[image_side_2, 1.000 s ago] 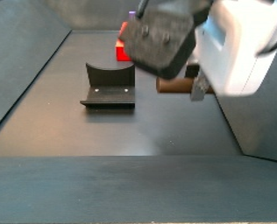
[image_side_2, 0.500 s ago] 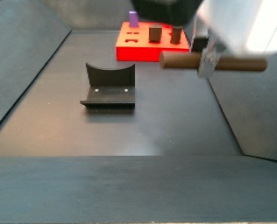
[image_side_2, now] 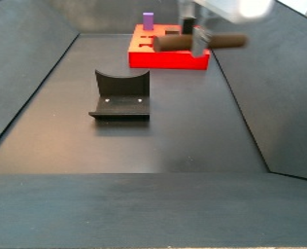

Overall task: Pick up the oval object. Move up. Place the oval object on the fixture. Regrasp the oval object. Move to above the board. Insert the oval object.
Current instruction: Place the oval object on the fixture.

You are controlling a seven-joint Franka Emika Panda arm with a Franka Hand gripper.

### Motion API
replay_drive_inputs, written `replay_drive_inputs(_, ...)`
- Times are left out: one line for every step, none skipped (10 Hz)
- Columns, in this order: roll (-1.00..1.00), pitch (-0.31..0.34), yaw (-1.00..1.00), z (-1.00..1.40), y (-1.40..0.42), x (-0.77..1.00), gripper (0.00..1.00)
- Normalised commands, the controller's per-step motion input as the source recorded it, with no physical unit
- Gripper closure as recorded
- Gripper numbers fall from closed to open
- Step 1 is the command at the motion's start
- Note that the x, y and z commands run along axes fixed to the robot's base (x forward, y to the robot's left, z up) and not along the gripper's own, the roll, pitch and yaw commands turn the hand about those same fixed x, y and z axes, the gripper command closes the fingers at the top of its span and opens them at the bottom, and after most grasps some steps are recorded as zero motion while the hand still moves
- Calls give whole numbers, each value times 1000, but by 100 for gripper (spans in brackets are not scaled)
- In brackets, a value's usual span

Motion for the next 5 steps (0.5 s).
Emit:
replay_drive_inputs(-32,-51,1000,-88,-827,1000,100)
replay_drive_inputs(-34,-46,1000,-83,-715,1000,100)
replay_drive_inputs(-36,-42,1000,-78,-636,1000,100)
replay_drive_inputs(-38,-38,1000,-74,-531,1000,100)
replay_drive_inputs(-40,-35,1000,-71,-472,1000,100)
